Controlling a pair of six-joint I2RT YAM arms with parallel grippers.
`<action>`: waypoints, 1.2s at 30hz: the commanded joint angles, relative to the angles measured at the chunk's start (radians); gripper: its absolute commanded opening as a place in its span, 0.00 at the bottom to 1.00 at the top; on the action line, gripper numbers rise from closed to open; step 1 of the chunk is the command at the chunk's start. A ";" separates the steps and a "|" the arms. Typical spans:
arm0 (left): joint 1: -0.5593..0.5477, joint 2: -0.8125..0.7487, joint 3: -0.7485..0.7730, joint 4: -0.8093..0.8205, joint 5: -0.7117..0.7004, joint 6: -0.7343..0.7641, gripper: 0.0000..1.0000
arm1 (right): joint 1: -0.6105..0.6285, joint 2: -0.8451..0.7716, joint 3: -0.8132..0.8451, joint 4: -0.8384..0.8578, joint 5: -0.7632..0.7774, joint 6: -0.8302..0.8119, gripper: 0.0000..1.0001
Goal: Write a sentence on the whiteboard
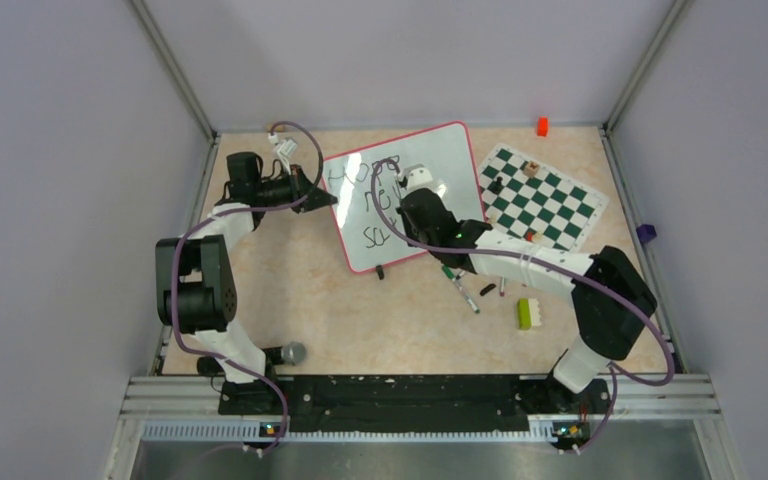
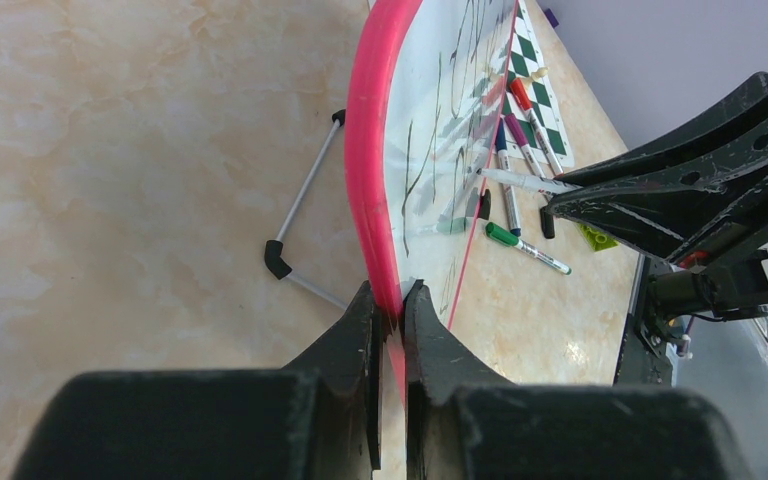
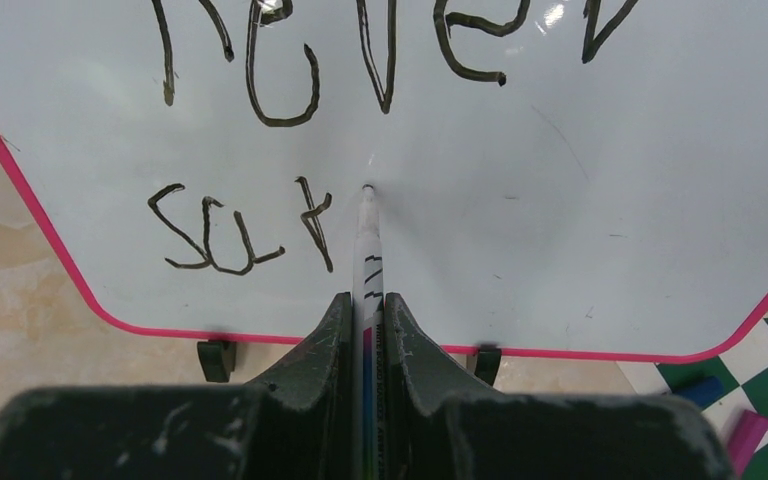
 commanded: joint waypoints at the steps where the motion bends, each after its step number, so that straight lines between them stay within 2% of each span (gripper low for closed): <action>1: -0.022 0.025 -0.017 -0.035 -0.198 0.139 0.00 | 0.002 0.024 0.055 0.003 0.022 0.006 0.00; 15: -0.022 0.025 -0.016 -0.035 -0.198 0.139 0.00 | 0.001 0.072 0.086 -0.062 0.051 0.028 0.00; 36: -0.022 0.024 -0.019 -0.034 -0.196 0.139 0.00 | 0.002 0.029 0.027 -0.106 0.019 0.071 0.00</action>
